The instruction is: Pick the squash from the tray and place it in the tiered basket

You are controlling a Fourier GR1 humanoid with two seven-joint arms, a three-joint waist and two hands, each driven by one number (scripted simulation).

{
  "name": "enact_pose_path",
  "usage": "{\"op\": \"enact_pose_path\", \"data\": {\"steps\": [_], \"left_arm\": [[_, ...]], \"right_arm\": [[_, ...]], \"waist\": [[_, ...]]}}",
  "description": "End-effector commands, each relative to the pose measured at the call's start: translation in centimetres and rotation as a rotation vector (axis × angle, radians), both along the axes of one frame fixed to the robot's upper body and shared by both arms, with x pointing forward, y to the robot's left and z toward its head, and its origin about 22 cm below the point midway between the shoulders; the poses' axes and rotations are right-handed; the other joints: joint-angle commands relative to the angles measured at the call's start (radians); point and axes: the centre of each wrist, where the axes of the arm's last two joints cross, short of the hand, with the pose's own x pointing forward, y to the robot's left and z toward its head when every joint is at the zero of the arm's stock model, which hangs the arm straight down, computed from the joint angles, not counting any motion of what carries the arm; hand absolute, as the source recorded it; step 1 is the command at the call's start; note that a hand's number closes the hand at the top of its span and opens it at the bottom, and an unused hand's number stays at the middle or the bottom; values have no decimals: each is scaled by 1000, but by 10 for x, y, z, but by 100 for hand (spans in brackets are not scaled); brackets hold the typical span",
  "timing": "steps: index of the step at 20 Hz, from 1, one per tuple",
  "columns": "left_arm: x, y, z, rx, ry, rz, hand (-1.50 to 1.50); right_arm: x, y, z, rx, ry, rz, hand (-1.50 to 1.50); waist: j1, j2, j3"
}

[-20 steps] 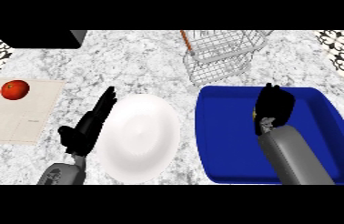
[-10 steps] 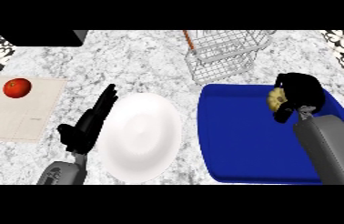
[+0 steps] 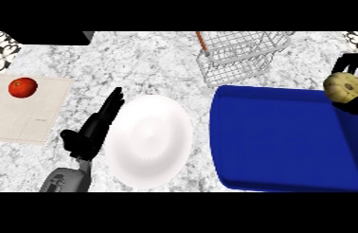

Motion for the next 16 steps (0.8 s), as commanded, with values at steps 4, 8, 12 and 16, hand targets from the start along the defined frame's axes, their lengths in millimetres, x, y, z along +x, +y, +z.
{"op": "enact_pose_path", "data": {"steps": [4, 8, 12, 16], "left_arm": [[4, -11, 0, 9, 2, -10, 0], [15, -27, 1, 10, -2, -8, 0], [11, -4, -4, 17, 15, 4, 0], [11, -18, 1, 11, 1, -23, 0]], "right_arm": [[2, -58, 59, 434, -175, 206, 150], [14, -64, 103, 454, -213, 273, 150], [40, -36, 135, 454, -176, 303, 150], [68, 8, 170, 520, -169, 287, 150]], "waist": [[10, -5, -3], [13, -3, -6], [6, -11, -7], [20, -9, -8]]}}
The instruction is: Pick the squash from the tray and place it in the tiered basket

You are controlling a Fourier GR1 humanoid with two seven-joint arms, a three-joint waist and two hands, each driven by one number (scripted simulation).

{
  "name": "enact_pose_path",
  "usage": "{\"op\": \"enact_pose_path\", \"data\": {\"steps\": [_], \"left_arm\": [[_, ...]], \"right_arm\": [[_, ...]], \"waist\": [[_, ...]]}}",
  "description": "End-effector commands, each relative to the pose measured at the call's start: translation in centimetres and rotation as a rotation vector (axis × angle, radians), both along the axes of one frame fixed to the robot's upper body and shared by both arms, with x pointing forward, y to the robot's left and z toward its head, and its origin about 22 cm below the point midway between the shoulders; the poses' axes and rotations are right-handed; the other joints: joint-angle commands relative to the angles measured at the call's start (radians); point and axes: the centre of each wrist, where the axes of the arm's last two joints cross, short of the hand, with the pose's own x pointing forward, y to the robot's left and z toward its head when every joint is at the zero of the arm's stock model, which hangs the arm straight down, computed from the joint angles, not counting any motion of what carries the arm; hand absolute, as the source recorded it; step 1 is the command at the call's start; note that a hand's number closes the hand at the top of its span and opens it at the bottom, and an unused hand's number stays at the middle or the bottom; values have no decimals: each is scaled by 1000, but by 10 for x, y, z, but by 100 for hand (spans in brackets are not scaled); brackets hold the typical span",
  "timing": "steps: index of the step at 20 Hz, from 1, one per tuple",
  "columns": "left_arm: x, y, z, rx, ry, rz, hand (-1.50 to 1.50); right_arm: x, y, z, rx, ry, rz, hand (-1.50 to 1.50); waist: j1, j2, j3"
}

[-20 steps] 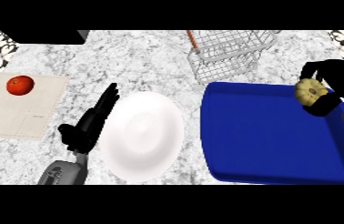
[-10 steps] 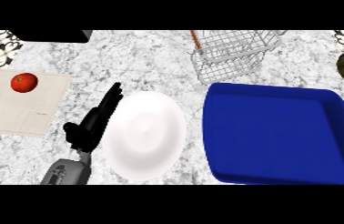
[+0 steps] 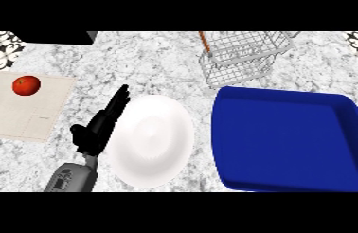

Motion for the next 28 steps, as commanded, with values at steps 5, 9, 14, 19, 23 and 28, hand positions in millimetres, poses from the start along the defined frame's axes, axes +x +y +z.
{"op": "enact_pose_path", "data": {"steps": [5, 9, 14, 19, 23, 28], "left_arm": [[-6, 0, -10, 5, 27, 18, 0], [2, 5, -1, 18, -3, 15, 0], [9, -1, 6, 4, -9, 23, 0], [-2, -1, 2, 12, -6, 15, 0], [-18, 2, -4, 12, 12, 15, 0], [-24, 2, -2, -13, 25, 26, 0]], "right_arm": [[36, 67, 41, 42, 55, 60, 150], [54, 131, 71, 53, 86, 63, 150], [69, 185, 46, -6, 128, 125, 150], [78, 221, 19, -10, 144, 138, 150], [79, 253, 7, -7, 161, 163, 150], [79, 264, 7, 34, 214, 218, 150]], "waist": [[-15, -4, -1], [-4, -2, -2], [-13, -3, -2], [-5, -1, -1], [-11, -5, -1], [-21, -10, -1]]}}
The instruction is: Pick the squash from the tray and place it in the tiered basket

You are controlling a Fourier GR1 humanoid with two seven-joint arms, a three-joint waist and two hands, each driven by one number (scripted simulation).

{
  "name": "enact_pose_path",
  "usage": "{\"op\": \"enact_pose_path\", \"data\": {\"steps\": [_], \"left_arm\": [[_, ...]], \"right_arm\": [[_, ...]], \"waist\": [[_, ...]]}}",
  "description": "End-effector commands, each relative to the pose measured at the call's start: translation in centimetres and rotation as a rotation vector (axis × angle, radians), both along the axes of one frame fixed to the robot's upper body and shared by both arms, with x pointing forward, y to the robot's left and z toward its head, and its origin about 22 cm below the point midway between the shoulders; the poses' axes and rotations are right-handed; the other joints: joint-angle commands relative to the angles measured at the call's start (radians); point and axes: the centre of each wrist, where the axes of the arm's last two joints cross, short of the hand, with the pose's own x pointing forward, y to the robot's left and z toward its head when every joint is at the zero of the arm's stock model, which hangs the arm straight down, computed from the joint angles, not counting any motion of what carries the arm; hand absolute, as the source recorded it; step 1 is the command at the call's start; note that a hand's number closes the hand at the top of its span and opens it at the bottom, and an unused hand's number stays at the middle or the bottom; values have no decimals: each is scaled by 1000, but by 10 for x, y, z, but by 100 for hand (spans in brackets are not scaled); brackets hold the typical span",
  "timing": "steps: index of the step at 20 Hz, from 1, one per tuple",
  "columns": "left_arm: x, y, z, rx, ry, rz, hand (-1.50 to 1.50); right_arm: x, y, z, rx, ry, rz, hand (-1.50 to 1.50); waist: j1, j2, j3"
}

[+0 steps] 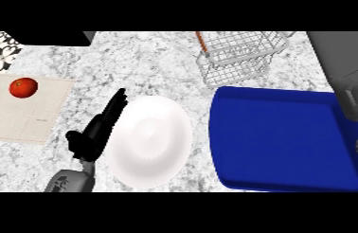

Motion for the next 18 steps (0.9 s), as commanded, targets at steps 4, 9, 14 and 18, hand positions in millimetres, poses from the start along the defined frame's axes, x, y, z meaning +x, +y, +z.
{"op": "enact_pose_path", "data": {"steps": [4, 9, 14, 18], "left_arm": [[6, 4, -3, 6, -2, 9, 0], [3, 0, 5, 16, -2, 2, 0], [1, 5, -3, 9, 5, 18, 0], [17, 20, 0, 14, 3, 13, 0]], "right_arm": [[3, 12, -16, 72, 124, 55, 150], [5, 22, -44, 144, 413, -16, 150], [5, 36, -32, 219, 541, -36, -150], [6, 6, -5, 322, 484, -83, -150]], "waist": [[-8, 1, 0], [0, 1, 0], [-16, -5, 0], [-20, -1, 0]]}}
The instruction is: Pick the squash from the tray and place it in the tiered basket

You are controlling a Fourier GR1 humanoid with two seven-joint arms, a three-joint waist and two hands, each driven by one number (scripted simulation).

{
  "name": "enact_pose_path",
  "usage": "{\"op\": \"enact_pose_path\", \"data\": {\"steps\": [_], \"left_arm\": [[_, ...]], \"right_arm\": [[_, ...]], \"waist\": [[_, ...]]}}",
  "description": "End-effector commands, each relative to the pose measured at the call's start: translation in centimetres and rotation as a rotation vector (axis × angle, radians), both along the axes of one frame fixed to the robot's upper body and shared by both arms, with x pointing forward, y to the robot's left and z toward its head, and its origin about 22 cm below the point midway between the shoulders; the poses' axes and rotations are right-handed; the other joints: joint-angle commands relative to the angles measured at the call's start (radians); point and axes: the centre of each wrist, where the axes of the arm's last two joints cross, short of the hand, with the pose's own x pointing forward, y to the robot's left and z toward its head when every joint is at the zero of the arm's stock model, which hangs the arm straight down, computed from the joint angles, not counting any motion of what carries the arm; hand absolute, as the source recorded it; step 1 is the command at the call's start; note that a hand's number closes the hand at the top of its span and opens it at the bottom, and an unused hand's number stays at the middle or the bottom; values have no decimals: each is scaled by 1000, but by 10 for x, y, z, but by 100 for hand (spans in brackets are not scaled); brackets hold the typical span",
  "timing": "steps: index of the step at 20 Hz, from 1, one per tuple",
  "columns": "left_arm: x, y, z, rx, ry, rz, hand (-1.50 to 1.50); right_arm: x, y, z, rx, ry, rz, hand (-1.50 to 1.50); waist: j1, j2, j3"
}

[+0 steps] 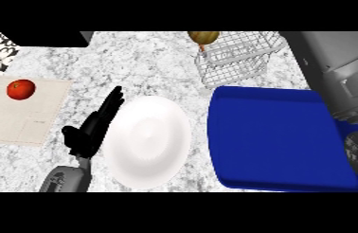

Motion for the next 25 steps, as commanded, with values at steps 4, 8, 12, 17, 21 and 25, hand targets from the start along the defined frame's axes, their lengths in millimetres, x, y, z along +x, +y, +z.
{"op": "enact_pose_path", "data": {"steps": [4, 8, 12, 17, 21, 25], "left_arm": [[0, -18, 5, -15, 0, -24, 0], [3, -5, -3, 2, -22, 5, 0], [-1, -8, -3, 2, -15, -31, 0], [1, -9, -3, 11, -32, -28, 0], [5, -8, 1, 15, -45, -14, 0], [9, -31, 4, -6, -33, -48, 0]], "right_arm": [[-2, -41, 26, 92, -164, -280, -150], [-8, -84, 38, 96, -299, -502, -150], [-21, -149, 44, 169, -376, -643, -150], [-51, -229, 51, 354, -415, -722, -150], [-80, -286, 38, 348, -413, -724, -150], [-109, -329, 23, 305, -392, -683, -150]], "waist": [[19, 8, 1], [6, 10, 0], [28, 20, 1], [28, 23, 3], [34, 29, 5], [32, 35, 8]]}}
